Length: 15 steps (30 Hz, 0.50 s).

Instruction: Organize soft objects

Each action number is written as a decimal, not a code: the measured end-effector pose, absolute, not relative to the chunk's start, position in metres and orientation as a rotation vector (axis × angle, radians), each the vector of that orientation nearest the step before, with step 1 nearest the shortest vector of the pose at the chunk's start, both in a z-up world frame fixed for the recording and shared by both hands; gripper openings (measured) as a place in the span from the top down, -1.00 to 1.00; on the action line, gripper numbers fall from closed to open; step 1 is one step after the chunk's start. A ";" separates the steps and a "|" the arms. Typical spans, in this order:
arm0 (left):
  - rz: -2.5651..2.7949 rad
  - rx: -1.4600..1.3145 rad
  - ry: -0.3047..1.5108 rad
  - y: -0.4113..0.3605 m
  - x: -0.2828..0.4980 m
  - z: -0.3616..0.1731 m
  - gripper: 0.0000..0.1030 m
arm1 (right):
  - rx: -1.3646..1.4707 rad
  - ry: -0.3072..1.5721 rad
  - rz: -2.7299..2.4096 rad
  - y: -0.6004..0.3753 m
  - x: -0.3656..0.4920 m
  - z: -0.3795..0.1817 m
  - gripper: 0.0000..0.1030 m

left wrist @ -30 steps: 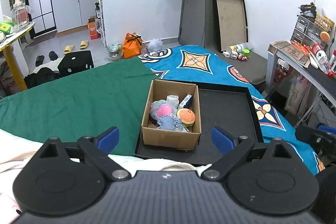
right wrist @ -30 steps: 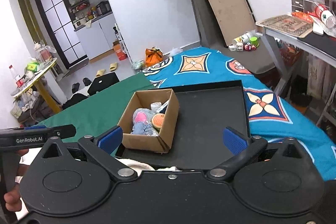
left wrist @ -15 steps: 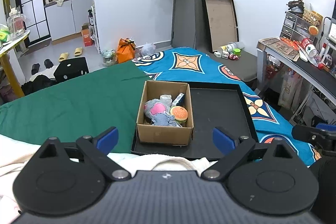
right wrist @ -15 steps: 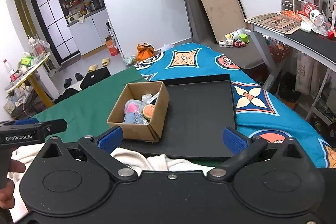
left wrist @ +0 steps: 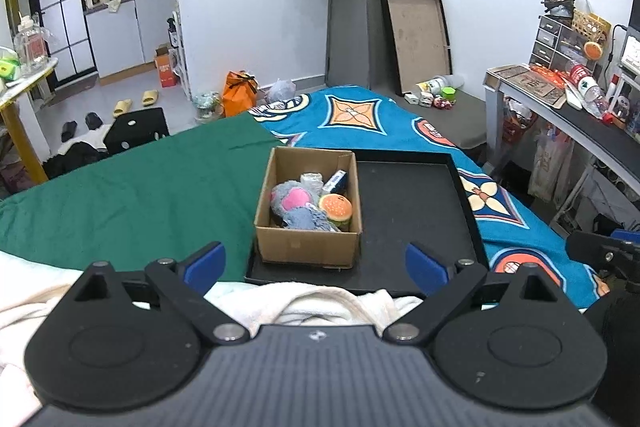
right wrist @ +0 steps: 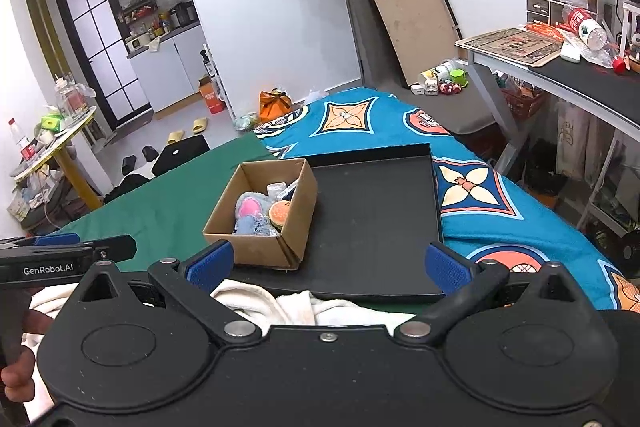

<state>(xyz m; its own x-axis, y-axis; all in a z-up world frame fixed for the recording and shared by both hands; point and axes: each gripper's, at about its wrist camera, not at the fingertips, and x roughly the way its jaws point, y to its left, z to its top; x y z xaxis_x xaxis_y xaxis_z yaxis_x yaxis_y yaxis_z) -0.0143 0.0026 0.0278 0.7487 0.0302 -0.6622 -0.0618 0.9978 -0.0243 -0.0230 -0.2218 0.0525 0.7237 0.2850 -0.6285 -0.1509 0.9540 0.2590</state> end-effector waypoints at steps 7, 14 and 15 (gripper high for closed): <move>0.055 -0.044 0.719 0.000 -0.018 0.027 -0.86 | 0.190 0.726 0.256 -0.221 -0.025 0.051 -1.00; 0.063 -0.052 0.721 0.001 -0.020 0.027 -0.86 | 0.192 0.725 0.254 -0.221 -0.027 0.051 -1.00; 0.061 -0.052 0.722 0.001 -0.020 0.026 -0.86 | 0.193 0.725 0.253 -0.221 -0.027 0.051 -1.00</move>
<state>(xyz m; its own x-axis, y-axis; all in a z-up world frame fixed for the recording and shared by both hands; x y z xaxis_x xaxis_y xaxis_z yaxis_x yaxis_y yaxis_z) -0.0197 0.0007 0.0264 0.7487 0.0383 -0.6618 -0.0741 0.9969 -0.0261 -0.0267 -0.2209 0.0505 0.7203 0.2938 -0.6284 -0.1610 0.9519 0.2605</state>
